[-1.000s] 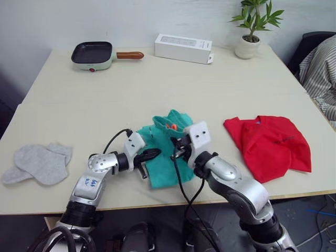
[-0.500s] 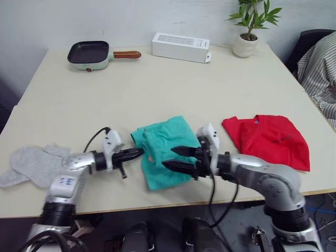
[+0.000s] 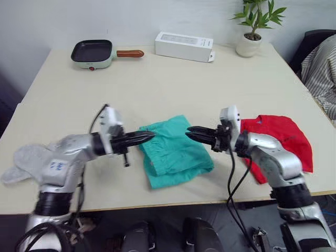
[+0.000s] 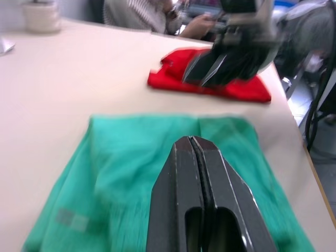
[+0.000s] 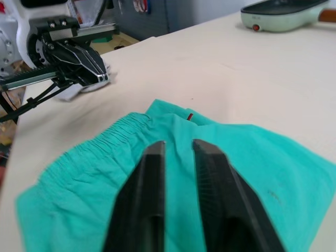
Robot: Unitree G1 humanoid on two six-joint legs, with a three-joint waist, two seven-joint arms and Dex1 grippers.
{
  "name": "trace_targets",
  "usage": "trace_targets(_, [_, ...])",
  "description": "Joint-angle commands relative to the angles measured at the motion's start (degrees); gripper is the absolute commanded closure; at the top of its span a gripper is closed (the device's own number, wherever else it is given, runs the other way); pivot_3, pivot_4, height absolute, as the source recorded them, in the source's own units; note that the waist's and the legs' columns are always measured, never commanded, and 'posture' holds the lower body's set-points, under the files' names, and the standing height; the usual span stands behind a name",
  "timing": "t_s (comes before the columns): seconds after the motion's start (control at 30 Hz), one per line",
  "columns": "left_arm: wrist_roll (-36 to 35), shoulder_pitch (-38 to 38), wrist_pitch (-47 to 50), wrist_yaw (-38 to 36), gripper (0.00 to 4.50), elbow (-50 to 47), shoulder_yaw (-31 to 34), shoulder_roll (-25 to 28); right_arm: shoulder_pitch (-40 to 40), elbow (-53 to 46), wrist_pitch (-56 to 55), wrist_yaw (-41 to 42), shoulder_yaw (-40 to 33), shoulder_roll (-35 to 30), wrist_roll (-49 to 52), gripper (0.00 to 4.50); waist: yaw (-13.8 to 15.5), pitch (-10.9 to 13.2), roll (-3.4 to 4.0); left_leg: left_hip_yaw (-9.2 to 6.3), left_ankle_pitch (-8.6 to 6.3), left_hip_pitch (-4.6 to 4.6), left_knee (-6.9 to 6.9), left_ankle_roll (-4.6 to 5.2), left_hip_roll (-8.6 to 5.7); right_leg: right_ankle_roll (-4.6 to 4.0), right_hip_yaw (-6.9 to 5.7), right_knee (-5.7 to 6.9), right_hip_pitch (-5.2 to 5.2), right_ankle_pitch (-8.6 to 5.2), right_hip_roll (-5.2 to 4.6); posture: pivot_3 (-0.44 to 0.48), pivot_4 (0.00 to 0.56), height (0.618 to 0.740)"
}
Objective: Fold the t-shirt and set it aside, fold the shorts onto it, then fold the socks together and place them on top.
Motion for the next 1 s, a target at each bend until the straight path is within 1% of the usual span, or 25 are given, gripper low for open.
trace_targets(0.03, [5.76,-0.56,-3.20,2.52,4.50,3.68,-5.67,-3.00,-4.32,8.69,-10.08,5.28,1.74,3.34,-4.62,4.47,-0.40,0.01,0.01,0.08,0.00,0.00,0.00,0.00,0.06,0.00,0.04,0.00,-0.03,0.00,0.08,0.000,0.150,0.740])
trace_targets(0.13, [10.92,0.24,-5.36,5.49,4.50,6.46,-9.48,-4.92,-7.89,17.79,-16.44,8.20,3.02,6.75,-8.26,4.47,-0.63,0.05,-0.01,0.14,0.01,-0.02,0.10,-0.12,0.35,-0.01,0.13,-0.01,-0.10,-0.01,0.40,0.000,0.150,0.740])
trace_targets(0.23, [12.70,2.67,-6.77,8.83,4.50,6.69,-9.47,-6.58,-10.12,25.37,-23.91,11.85,5.14,8.68,-12.54,4.47,-0.58,0.06,0.00,0.15,0.10,-0.02,0.08,-0.26,0.42,-0.08,0.24,0.14,-0.24,-0.05,0.46,0.000,0.150,0.740])
trace_targets(0.33, [14.04,6.25,-6.88,9.51,4.50,5.16,-9.70,-5.50,-12.87,35.17,-30.49,12.89,5.64,10.60,-16.08,4.47,-0.72,0.06,0.01,0.16,0.11,0.04,0.15,-0.25,0.42,-0.10,0.46,0.28,-0.24,-0.05,0.42,0.000,0.150,0.740])
trace_targets(0.4, [14.15,7.92,-6.61,9.88,4.50,4.43,-9.36,-4.83,-15.19,42.09,-31.93,10.64,3.96,12.00,-17.03,4.47,-0.99,0.05,0.01,0.20,0.12,0.09,0.19,-0.23,0.40,-0.10,0.60,0.41,-0.24,-0.05,0.36,0.000,0.150,0.740])
trace_targets(0.5, [13.83,9.45,-6.21,10.29,4.50,3.60,-8.73,-4.40,-18.90,51.41,-32.61,4.69,0.29,13.41,-17.46,4.47,-1.39,0.05,0.02,0.20,0.14,0.13,0.20,-0.25,0.40,-0.17,0.91,0.54,-0.24,-0.09,0.31,0.000,0.150,0.740])
trace_targets(0.57, [14.06,9.94,-6.65,10.60,4.50,3.82,-8.25,-4.27,-21.06,56.05,-31.89,0.12,-1.87,13.50,-17.87,4.47,-1.44,0.04,0.03,0.20,0.16,0.17,0.20,-0.29,0.41,-0.20,0.98,0.60,-0.24,-0.11,0.32,0.000,0.150,0.740])
trace_targets(0.63, [14.08,10.15,-8.03,10.97,4.50,4.30,-7.49,-4.42,-22.39,58.94,-32.26,-2.02,-3.25,12.79,-18.67,4.47,-1.47,0.04,0.04,0.20,0.16,0.19,0.19,-0.31,0.42,-0.23,1.00,0.64,-0.25,-0.12,0.28,0.000,0.150,0.740])
trace_targets(0.67, [13.75,10.17,-8.59,10.95,4.50,4.31,-7.12,-4.62,-22.75,59.59,-32.72,-2.00,-3.81,12.47,-18.92,4.47,-1.45,0.04,0.04,0.20,0.17,0.19,0.18,-0.32,0.43,-0.24,1.01,0.64,-0.25,-0.12,0.27,0.000,0.150,0.740])
trace_targets(0.73, [12.55,9.79,-9.54,11.06,4.50,4.14,-5.98,-5.38,-22.99,58.83,-32.96,1.09,-5.52,12.11,-17.71,4.47,-1.45,0.04,0.04,0.19,0.16,0.19,0.18,-0.33,0.43,-0.25,1.01,0.64,-0.26,-0.13,0.25,0.000,0.150,0.740])
trace_targets(0.8, [10.79,8.93,-10.46,11.35,4.50,4.08,-4.10,-6.46,-22.14,55.15,-31.99,6.37,-7.89,11.89,-14.60,4.47,-1.45,0.04,0.05,0.20,0.17,0.18,0.18,-0.33,0.43,-0.25,1.04,0.64,-0.28,-0.13,0.25,0.000,0.150,0.740])
trace_targets(0.87, [9.09,7.96,-9.79,11.94,4.50,3.87,-2.30,-7.43,-20.34,50.46,-30.08,11.16,-9.13,11.55,-12.19,4.47,-1.42,0.04,0.05,0.20,0.17,0.15,0.18,-0.33,0.44,-0.25,1.04,0.66,-0.30,-0.13,0.26,0.000,0.150,0.740])
trace_targets(0.93, [8.40,6.73,-8.49,12.99,4.50,3.94,-0.97,-7.91,-16.36,42.48,-25.39,14.65,-8.92,10.51,-10.14,4.47,-1.33,0.05,0.05,0.20,0.17,0.14,0.18,-0.33,0.45,-0.25,1.04,0.70,-0.31,-0.13,0.26,0.000,0.150,0.740])
trace_targets(1.0, [8.53,5.59,-7.13,14.37,4.50,4.74,-0.32,-8.39,-10.66,33.42,-21.53,16.48,-7.80,9.11,-9.29,4.47,-0.82,0.04,0.04,0.14,0.17,0.12,0.18,-0.33,0.44,-0.25,1.01,0.71,-0.31,-0.13,0.24,0.000,0.150,0.740])
